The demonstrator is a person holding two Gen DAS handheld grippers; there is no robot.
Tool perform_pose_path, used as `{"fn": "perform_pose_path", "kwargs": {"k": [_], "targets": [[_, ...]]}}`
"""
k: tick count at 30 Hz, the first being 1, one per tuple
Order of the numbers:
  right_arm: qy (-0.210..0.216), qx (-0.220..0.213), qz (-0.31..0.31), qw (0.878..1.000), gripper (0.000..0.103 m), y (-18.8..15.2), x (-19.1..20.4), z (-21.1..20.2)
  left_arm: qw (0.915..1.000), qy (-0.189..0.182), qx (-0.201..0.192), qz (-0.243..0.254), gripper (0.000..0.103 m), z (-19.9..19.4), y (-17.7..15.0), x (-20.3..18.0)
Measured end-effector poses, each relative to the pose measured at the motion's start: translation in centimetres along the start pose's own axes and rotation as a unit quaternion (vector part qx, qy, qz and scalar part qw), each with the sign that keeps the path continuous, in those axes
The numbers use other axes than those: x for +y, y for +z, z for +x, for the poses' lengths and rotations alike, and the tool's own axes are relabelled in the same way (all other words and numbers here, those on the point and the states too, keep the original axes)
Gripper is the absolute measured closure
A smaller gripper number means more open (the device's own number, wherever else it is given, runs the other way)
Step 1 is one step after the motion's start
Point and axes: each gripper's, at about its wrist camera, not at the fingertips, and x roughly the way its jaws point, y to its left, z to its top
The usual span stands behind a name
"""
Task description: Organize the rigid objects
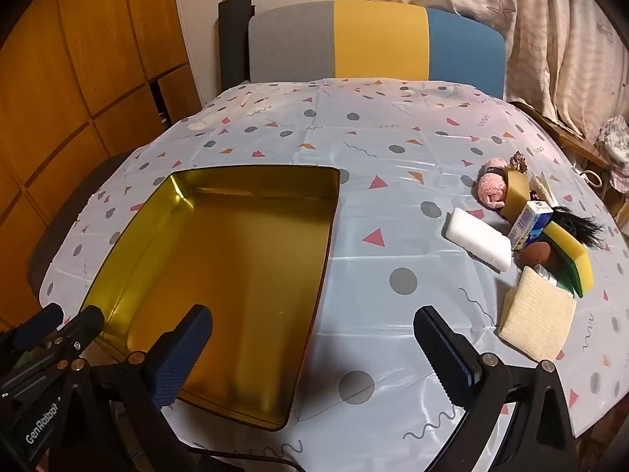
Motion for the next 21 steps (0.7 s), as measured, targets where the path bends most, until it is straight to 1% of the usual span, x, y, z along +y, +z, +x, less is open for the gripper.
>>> {"fn": "perform_pose_path", "kwargs": {"k": [10,15,17,21], "targets": [[-0.004,-0.001,0.0,1.0,0.0,-0.05,-0.26,0.09,1.0,-0.005,0.005,0.002,0.046,0.24,-0.34,0.31],[-0.006,0.002,-0.003,1.0,0.0,-0.31,0.33,0.5,1.0,-0.003,0.007,0.003,0.046,0.33,-0.5,0.34],[-0.004,0.003,0.0,1.0,0.0,-0.14,-0.28,0.22,1.0,-0.002,0.006,0.002,0.046,0.44,-0.59,0.23],[-0.006,0.002,-0.001,1.0,0.0,-0.16,-0.24,0.29,1.0,-0.004,0.008,0.001,0.046,0.5,-0.58,0.32]]}}
